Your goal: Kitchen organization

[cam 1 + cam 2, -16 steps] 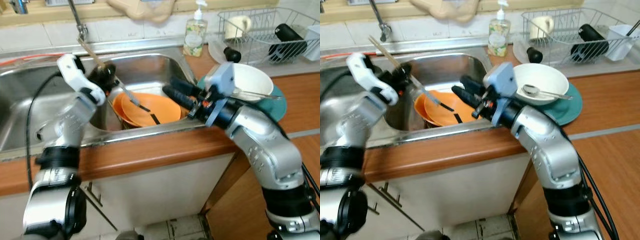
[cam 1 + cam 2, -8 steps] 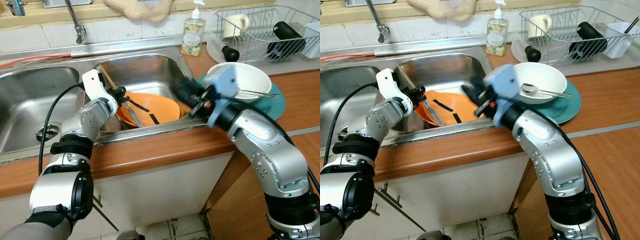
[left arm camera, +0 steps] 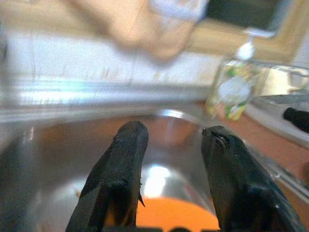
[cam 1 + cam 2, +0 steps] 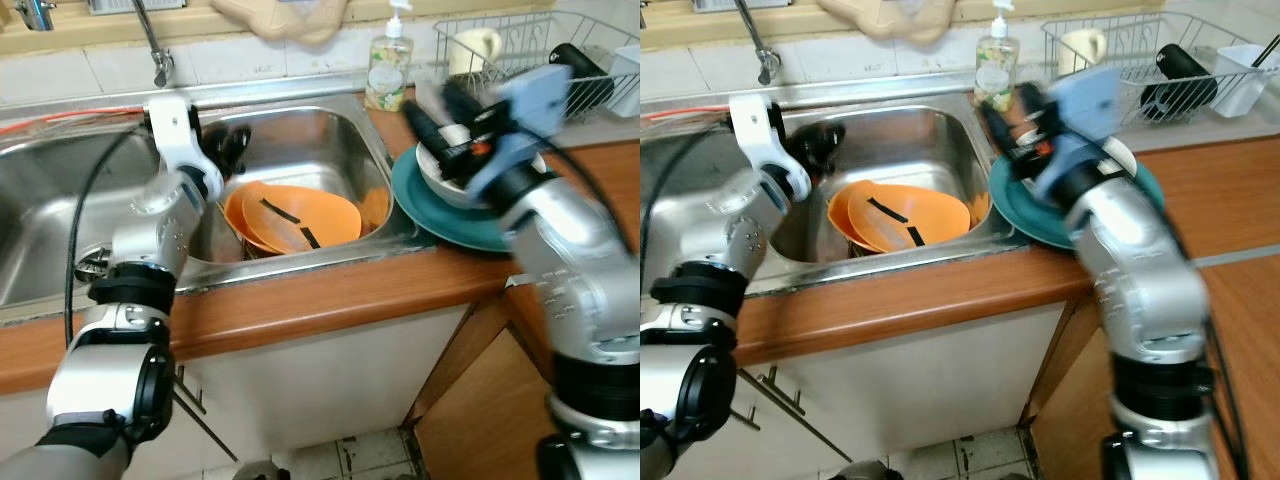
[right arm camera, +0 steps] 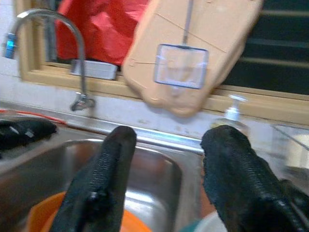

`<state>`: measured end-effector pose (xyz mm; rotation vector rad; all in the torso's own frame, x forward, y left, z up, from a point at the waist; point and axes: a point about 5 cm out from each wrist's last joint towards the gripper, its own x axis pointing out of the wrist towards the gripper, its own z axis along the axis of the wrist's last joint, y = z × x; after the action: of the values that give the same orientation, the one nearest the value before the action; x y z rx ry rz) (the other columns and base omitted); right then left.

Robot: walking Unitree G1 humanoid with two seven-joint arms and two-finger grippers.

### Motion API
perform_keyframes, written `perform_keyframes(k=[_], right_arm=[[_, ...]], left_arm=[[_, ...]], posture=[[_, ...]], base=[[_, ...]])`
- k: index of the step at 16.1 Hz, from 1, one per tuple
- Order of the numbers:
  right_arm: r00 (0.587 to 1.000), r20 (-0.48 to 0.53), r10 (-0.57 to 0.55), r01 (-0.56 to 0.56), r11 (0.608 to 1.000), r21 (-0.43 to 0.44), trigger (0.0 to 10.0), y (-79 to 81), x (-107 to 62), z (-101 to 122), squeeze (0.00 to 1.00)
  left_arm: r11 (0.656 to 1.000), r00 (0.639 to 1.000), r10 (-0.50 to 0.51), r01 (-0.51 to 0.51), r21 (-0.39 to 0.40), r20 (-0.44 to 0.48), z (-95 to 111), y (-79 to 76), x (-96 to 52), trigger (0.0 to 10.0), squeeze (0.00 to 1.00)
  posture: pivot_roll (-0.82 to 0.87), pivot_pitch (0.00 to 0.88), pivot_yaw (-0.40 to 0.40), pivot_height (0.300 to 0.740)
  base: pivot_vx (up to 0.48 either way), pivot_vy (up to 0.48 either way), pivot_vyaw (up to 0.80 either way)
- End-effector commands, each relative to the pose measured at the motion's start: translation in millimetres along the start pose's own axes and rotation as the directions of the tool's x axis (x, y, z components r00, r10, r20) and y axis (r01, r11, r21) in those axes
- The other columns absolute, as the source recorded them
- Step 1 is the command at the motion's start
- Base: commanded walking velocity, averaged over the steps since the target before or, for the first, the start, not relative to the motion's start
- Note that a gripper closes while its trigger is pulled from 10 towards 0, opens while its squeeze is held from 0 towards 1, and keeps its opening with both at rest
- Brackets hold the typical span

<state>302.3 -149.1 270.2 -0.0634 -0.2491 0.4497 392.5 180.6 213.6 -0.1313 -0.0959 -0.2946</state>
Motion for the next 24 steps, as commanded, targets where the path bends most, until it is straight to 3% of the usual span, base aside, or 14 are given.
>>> perform_keyframes(k=[1,4,6,7,8,9,10,11,13,15,16,17,19,24], right_arm=[[1.000,-0.010,-0.030,0.030,0.999,-0.015,10.0,-8.0,-1.2,3,1.00],[0.997,0.016,-0.075,0.076,0.995,-0.060,10.0,-18.7,-6.7,9,1.00],[0.995,0.005,-0.103,0.103,0.994,-0.044,10.0,-30.5,-16.5,8,1.00],[0.993,-0.009,-0.116,0.115,0.992,-0.041,10.0,-38.6,-26.0,6,1.00],[0.992,-0.023,-0.127,0.126,0.991,-0.037,10.0,-44.7,-34.6,4,1.00],[0.990,-0.046,-0.131,0.129,0.991,-0.028,10.0,-49.6,-41.8,1,1.00],[0.988,-0.060,-0.142,0.141,0.990,-0.027,10.0,-59.6,-51.2,-2,1.00],[0.981,-0.090,-0.170,0.167,0.985,-0.035,10.0,-71.6,-60.4,-7,0.00],[0.973,-0.136,-0.189,0.184,0.982,-0.051,10.0,-82.3,-68.8,-15,0.00],[0.940,-0.162,-0.301,0.295,0.954,-0.058,10.0,-100.2,-77.1,-22,0.00],[0.928,-0.170,-0.331,0.328,0.944,-0.048,10.0,-105.0,-79.9,-24,0.00],[0.890,-0.193,-0.412,0.407,0.911,-0.069,10.0,-117.3,-87.1,-30,0.00],[0.865,-0.202,-0.460,0.453,0.888,-0.083,10.0,-124.3,-91.6,-34,0.00],[0.930,-0.233,-0.284,0.274,0.959,-0.074,10.0,-96.5,-81.1,-40,0.00]], left_arm=[[0.995,0.996,-0.054,0.047,0.091,0.077,14,-5.5,0.2,10.0,1.00],[0.980,0.983,-0.117,0.092,0.176,0.140,26,-11.3,-2.1,10.0,1.00],[0.960,0.960,-0.241,0.214,0.179,0.145,25,-24.7,-11.3,10.0,1.00],[0.934,0.940,-0.323,0.296,0.201,0.113,17,-33.6,-22.6,10.0,0.90],[0.923,0.930,-0.354,0.332,0.193,0.093,9,-37.4,-33.4,10.0,0.10],[0.918,0.924,-0.374,0.355,0.176,0.086,5,-40.4,-41.4,10.0,0.00],[0.906,0.910,-0.407,0.393,0.161,0.072,-1,-44.8,-52.8,10.0,0.00],[0.889,0.894,-0.446,0.435,0.139,0.052,-7,-50.8,-64.0,10.0,0.00],[0.868,0.872,-0.490,0.484,0.112,0.024,-13,-59.1,-75.8,10.0,0.00],[0.845,0.850,-0.527,0.527,0.095,-0.029,-24,-68.8,-87.7,10.0,0.00],[0.842,0.846,-0.531,0.533,0.087,-0.042,-26,-71.4,-91.1,10.0,0.00],[0.845,0.847,-0.530,0.532,0.054,-0.044,-29,-77.5,-97.4,10.0,0.00],[0.847,0.848,-0.529,0.530,0.032,-0.046,-31,-81.3,-102.5,10.0,0.00],[0.842,0.841,-0.535,0.538,0.028,-0.080,-35,-85.0,-111.9,10.0,0.00]], posture=[[-0.04,0.000,0.073,0.740],[-0.04,0.000,0.069,0.740],[-0.05,0.000,0.071,0.740],[-0.05,0.000,0.073,0.740],[-0.06,0.000,0.074,0.740],[-0.06,0.000,0.074,0.740],[-0.06,0.000,0.072,0.740],[-0.06,0.000,0.071,0.740],[-0.06,0.000,0.071,0.740],[-0.06,0.000,0.072,0.740],[-0.06,0.000,0.076,0.740],[-0.07,0.000,0.081,0.740],[-0.07,0.000,0.081,0.740],[-0.07,0.000,0.081,0.740]], base=[[0.000,0.000,0.00],[0.000,0.000,0.00],[0.000,0.000,0.00],[0.000,0.000,0.00],[0.000,0.000,0.00],[0.000,0.000,0.00],[0.000,0.000,0.00],[0.000,0.000,0.00],[0.000,0.000,0.00],[0.000,0.000,0.00],[0.000,0.000,0.00],[0.000,0.000,0.00],[0.000,0.000,0.00],[0.000,0.000,0.00]])
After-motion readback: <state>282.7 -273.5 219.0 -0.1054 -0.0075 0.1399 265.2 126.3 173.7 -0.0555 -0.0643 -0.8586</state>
